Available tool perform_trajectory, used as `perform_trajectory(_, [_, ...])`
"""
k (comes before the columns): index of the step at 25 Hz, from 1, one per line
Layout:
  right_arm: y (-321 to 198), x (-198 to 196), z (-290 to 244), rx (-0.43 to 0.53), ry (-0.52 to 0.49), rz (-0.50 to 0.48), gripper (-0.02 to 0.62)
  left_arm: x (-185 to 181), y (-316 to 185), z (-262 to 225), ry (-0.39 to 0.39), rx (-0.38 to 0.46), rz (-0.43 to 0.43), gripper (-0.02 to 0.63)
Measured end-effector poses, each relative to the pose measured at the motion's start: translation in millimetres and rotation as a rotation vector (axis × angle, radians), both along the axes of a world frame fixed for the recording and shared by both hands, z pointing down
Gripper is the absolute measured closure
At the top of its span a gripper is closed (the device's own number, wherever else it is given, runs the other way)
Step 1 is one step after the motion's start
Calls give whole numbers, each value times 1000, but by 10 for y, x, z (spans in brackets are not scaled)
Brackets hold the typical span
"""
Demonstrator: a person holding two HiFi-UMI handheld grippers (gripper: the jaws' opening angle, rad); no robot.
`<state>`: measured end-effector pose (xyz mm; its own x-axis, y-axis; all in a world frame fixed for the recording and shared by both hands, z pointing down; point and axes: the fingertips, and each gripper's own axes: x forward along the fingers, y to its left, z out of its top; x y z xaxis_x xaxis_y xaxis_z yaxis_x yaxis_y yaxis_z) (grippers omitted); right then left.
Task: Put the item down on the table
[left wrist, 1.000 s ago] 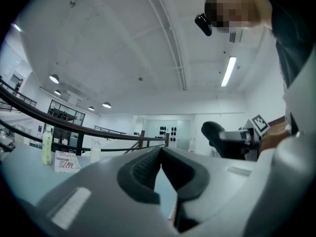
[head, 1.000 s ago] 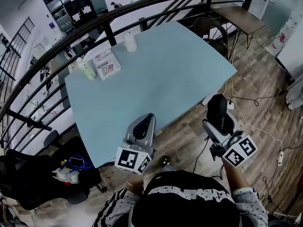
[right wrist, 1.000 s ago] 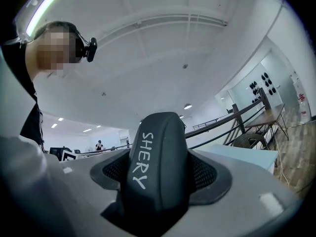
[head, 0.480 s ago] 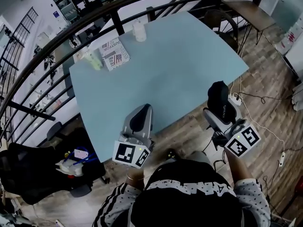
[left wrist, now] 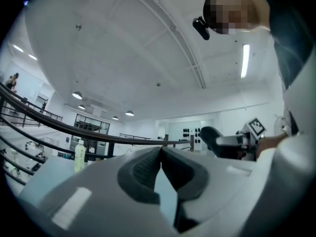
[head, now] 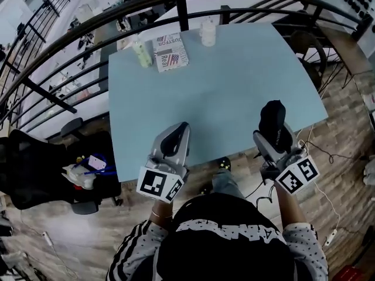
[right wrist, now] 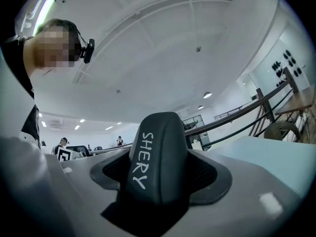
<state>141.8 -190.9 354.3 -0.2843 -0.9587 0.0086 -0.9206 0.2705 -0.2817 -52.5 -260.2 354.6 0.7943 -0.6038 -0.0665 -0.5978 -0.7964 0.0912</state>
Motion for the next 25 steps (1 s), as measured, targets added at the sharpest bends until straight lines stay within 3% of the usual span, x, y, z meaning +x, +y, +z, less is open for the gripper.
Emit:
perform_trajectory(13, [-1169, -191, 661, -84, -18, -247, 230, -500, -409, 321, -72, -27, -312, 606])
perform_trajectory(25, [-1780, -292, 1078, -134, 21, -339, 230, -682, -556, 361, -93, -6, -455, 606])
